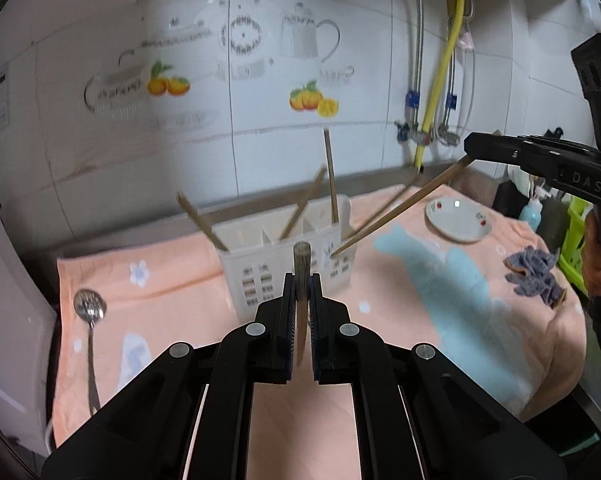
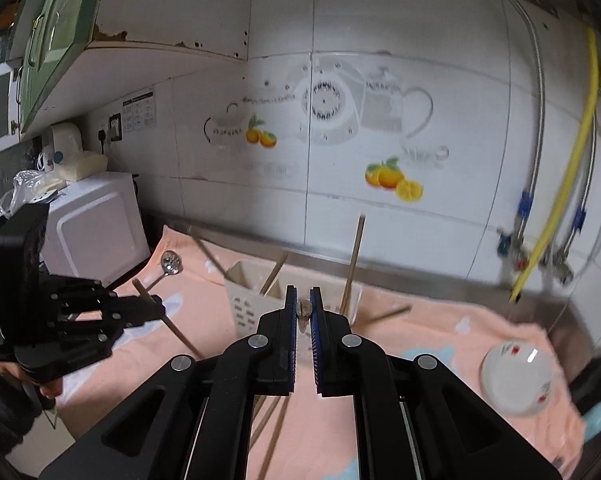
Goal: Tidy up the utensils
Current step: 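Lift the held chopsticks upright with both tools and carry them over the holder, then lower the chopsticks into the white holder and open both tools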
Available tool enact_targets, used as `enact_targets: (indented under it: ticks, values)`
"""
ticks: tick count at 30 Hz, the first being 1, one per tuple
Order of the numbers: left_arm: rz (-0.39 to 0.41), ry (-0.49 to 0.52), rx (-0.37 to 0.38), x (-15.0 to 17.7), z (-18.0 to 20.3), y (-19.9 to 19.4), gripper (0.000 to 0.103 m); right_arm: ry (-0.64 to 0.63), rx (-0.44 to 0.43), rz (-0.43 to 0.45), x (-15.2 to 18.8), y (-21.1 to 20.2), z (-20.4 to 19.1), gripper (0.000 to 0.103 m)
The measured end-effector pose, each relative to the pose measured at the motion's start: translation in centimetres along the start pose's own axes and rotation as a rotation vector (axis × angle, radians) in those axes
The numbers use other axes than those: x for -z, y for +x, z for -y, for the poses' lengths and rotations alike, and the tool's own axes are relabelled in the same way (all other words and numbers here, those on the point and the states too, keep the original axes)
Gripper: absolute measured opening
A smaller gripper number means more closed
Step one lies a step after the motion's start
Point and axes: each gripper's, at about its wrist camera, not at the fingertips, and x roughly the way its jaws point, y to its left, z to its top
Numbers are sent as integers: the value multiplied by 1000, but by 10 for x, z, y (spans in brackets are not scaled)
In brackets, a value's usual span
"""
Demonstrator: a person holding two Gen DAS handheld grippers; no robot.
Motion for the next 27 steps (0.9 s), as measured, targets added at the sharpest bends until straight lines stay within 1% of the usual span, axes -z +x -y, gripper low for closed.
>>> enact_targets:
  ticks: [5, 8, 9, 11, 14, 17, 19, 23, 27]
  values:
    - [75, 34, -14, -37, -3, -18, 5, -19, 19, 11, -27, -3, 10, 6]
    - [116, 44, -12, -55, -3, -29, 5, -20, 37, 22, -35, -4, 16, 6]
    - [140, 59, -27, -64, -2, -33, 5, -16, 39, 20, -37, -2, 18, 6]
    - [164, 58, -30, -78, -4, -36, 5, -11, 42, 11, -40, 5, 21, 6]
    - [183, 63, -48, -94, -7, -33, 5, -5, 43, -19, -44, 22, 24, 6]
    - [175, 57, -61, -101, -11, -22, 5, 0, 42, -57, -45, 43, 26, 6]
    - [167, 54, -87, -104, -16, -9, 5, 7, 39, -73, -46, 53, 28, 6]
    - [140, 18, -69, -108, -28, 12, 5, 21, 28, -110, -44, 74, 32, 6]
    - [102, 4, -69, -106, -34, 30, 5, 26, 21, -155, -39, 92, 33, 6]
